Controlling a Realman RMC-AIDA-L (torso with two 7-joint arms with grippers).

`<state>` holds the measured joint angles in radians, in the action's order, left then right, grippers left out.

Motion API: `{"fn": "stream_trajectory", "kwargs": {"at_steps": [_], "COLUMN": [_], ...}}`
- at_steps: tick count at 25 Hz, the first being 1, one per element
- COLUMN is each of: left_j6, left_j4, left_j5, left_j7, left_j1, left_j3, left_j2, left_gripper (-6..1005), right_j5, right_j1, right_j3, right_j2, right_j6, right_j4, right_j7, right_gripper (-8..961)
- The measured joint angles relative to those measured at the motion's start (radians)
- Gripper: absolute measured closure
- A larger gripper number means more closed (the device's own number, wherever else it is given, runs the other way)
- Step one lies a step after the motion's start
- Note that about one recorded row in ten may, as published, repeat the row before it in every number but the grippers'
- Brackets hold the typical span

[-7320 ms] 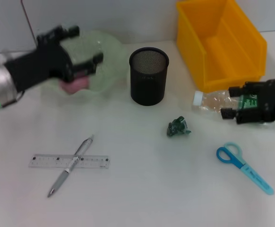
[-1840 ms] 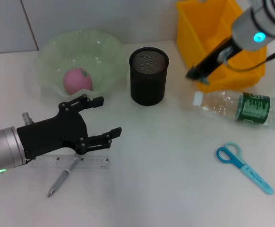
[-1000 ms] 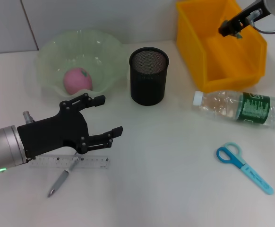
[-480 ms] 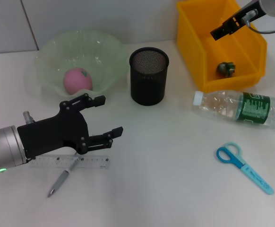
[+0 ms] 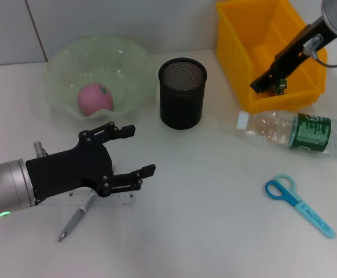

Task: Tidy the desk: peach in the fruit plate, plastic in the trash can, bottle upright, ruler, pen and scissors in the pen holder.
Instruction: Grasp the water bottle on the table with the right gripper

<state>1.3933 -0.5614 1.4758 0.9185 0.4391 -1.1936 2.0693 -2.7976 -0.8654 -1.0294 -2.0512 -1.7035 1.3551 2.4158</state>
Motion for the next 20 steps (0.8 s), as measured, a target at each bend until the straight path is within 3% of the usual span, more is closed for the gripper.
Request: {"fn": "stream_trajectory", "kwargs": {"at_steps": [20], "left_j6": [-0.008], "left_j4": [0.002], "left_j5": [-0.006], "left_j7": [0.004], "left_j1": [0.001], "left_j3": [0.007], "left_j2": [-0.002], "left_gripper": [140], "right_j5": [-0.121], "right_j1": [0.046], "right_j3": [-0.002], "right_j2": [0.015], "right_j6": [-0.04], "right_j4": [-0.055], "right_j7": [-0.09], "right_gripper": [104]}}
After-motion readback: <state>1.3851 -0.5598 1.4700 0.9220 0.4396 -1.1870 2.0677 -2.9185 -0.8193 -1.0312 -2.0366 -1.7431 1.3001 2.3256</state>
